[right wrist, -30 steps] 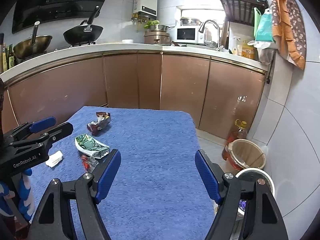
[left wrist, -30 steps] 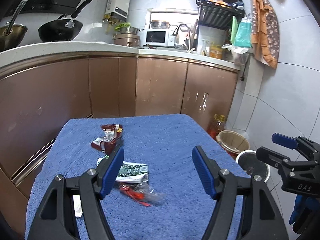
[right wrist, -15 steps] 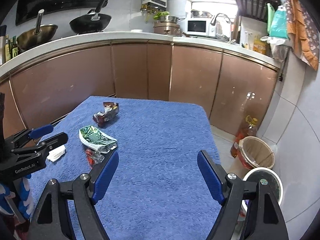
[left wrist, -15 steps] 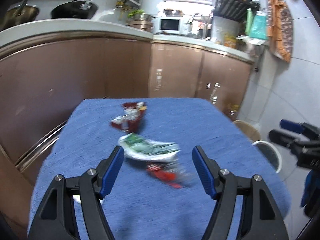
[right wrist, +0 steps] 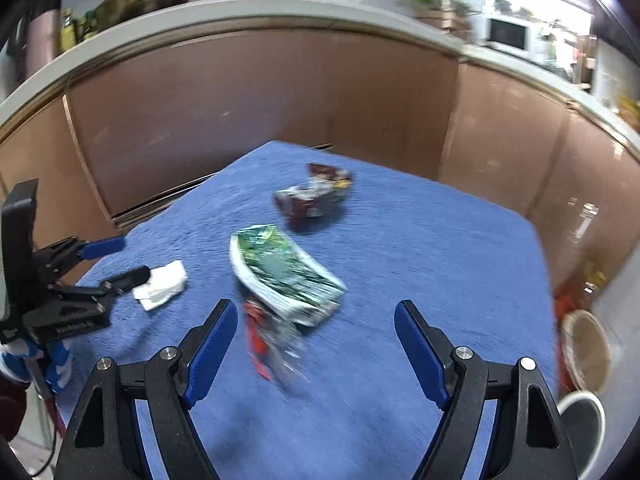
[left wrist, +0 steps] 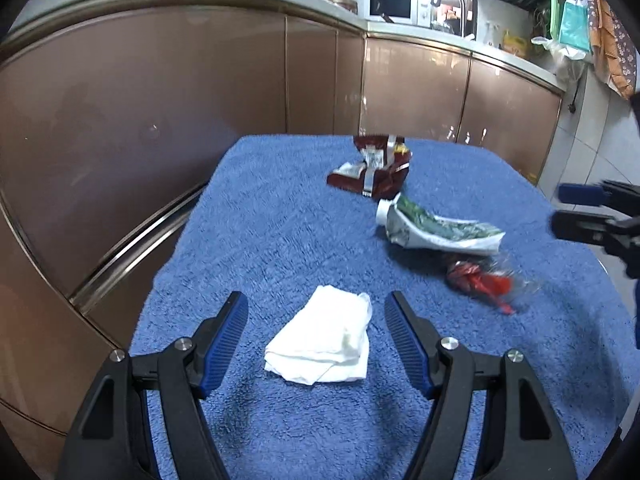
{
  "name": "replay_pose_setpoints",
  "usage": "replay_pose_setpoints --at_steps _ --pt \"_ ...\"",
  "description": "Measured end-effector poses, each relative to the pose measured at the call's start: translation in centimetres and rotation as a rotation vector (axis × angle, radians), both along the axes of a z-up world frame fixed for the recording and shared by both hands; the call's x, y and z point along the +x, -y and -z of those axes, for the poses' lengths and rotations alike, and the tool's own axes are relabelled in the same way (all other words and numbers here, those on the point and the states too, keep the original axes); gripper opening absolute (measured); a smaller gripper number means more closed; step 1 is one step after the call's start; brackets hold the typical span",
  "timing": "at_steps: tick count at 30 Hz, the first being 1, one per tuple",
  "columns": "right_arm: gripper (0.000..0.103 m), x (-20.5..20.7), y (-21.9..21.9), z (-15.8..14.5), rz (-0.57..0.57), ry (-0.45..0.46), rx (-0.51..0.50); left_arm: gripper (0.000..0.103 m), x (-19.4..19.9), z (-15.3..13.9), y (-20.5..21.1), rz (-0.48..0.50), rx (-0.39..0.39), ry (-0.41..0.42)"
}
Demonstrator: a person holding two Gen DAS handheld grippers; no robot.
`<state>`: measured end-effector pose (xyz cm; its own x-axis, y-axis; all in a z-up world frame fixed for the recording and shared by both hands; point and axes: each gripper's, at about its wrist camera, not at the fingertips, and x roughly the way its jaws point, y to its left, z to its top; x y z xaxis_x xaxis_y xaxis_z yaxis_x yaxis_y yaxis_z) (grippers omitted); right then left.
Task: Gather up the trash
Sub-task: 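Grasp the white tissue with the left tool while the right tool grasps the green milk carton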
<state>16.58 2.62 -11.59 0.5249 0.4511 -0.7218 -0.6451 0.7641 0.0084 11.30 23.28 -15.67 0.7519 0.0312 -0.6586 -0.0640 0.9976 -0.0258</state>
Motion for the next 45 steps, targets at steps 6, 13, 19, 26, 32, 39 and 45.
replay_pose_setpoints --at_steps 6,13,19,26,32,39,45 --pt "0.080 2.4 -5.1 3.3 -0.102 -0.048 -0.086 0.069 1.4 1.5 0.0 0.027 -0.005 -0.051" --pt "0.080 4.4 -7.9 6.1 -0.143 -0.059 -0.185 0.069 2.9 2.6 -0.1 0.044 -0.039 -0.128" --pt "0.077 7.1 -6.6 6.4 -0.112 -0.157 -0.093 0.068 3.9 3.3 -0.1 0.053 -0.062 -0.168" --pt "0.058 10.2 -2.7 5.8 -0.033 -0.242 0.053 0.057 3.9 3.3 -0.4 0.041 -0.073 -0.170" --pt "0.035 11.4 -1.2 5.4 -0.008 -0.230 0.039 0.047 3.8 3.3 -0.4 0.031 -0.064 -0.167" --pt "0.021 11.7 0.4 5.2 0.011 -0.200 0.037 0.030 3.9 3.2 -0.4 0.027 -0.058 -0.162" --pt "0.017 10.8 2.6 4.7 0.029 -0.182 0.081 0.019 3.8 3.1 0.3 0.040 -0.025 -0.159"
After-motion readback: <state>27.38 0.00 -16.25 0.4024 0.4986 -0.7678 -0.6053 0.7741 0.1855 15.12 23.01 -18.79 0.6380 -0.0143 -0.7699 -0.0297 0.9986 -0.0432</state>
